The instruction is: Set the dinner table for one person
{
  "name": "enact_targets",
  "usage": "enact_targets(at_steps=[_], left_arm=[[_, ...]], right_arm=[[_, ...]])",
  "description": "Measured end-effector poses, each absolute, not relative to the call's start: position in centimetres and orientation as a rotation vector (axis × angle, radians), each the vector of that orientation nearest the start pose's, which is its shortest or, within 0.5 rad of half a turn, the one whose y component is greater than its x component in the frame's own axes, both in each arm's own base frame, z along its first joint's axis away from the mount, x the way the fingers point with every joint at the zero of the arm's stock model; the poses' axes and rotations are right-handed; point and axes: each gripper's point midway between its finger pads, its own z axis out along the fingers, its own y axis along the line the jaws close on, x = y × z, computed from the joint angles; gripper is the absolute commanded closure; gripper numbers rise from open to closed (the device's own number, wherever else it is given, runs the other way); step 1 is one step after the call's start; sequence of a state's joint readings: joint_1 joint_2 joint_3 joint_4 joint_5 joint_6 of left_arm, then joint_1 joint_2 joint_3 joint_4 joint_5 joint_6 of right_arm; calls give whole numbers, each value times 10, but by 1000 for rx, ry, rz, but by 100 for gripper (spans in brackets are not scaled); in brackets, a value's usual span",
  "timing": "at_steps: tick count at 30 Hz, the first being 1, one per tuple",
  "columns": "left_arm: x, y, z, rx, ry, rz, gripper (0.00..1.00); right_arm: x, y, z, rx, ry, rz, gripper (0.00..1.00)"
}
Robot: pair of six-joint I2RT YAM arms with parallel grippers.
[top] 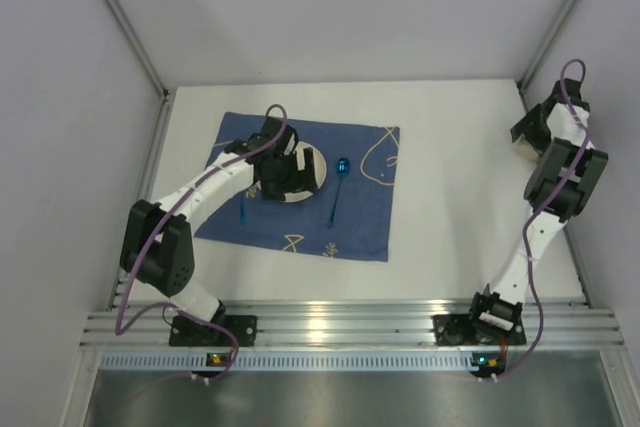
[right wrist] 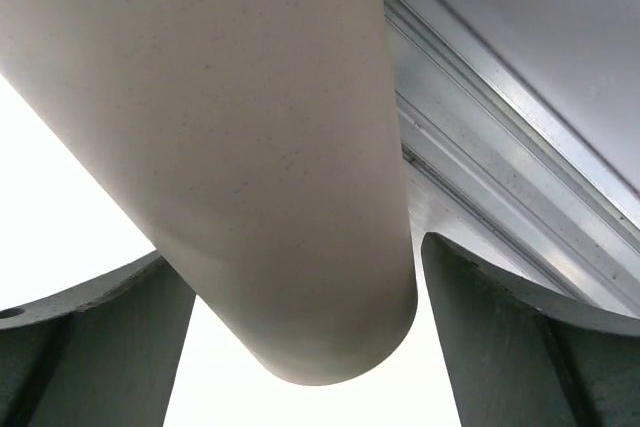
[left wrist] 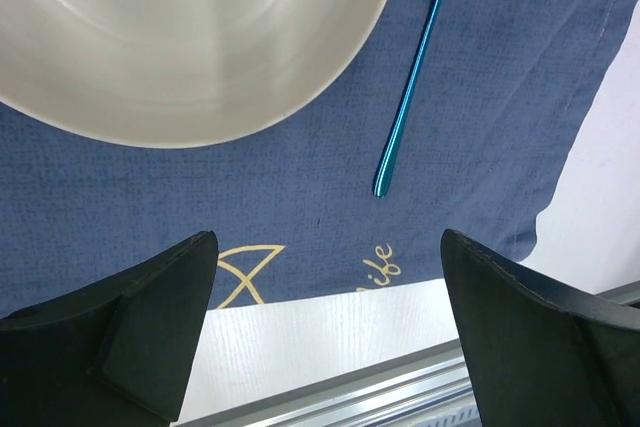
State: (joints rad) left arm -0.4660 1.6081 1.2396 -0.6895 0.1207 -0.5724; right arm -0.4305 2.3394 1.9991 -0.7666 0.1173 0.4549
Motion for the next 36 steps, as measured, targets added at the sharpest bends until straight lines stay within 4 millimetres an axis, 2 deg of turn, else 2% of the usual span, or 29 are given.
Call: enact_targets(at_steps=[3,6,7,9,10,13,20,24,26,29,32,36], left_arm=[[306,-208,113,-92,2724,-489,2],[301,-208,111,-83,2741,-479,2],[300,-209,111,-80,2745,-478,2],[298,-209,111,-76,2751,-474,2],[297,-209,110,-72,2752,-471,2],[293,-212,110,-57,2760,-468,2],[290,-209,109,-38,2767,-433,2],[299,-212,117,-6,2742,-437,2],[308,-217,123,21,2718,-450,2],[323,-225,132,54,2667,-470,2],[338,-231,142,82,2613,-502,2],[361,-242,163,124,2525,-610,2]], right_arm=[[484,-224,37,1176,2403,-135,24],[486,-224,36,1167,2407,-125,42],[489,-222,36,1164,2410,-107,59],[491,-221,37,1160,2417,-92,72],[492,-221,37,1161,2421,-88,84],[493,-219,37,1159,2427,-75,100],[487,-213,38,1130,2412,-46,100],[450,-198,47,1184,2422,-56,100],[436,-186,64,1185,2421,-65,100],[429,-157,103,1135,2395,-59,100],[435,-105,149,991,2375,-5,100],[429,-14,195,735,2395,150,100]])
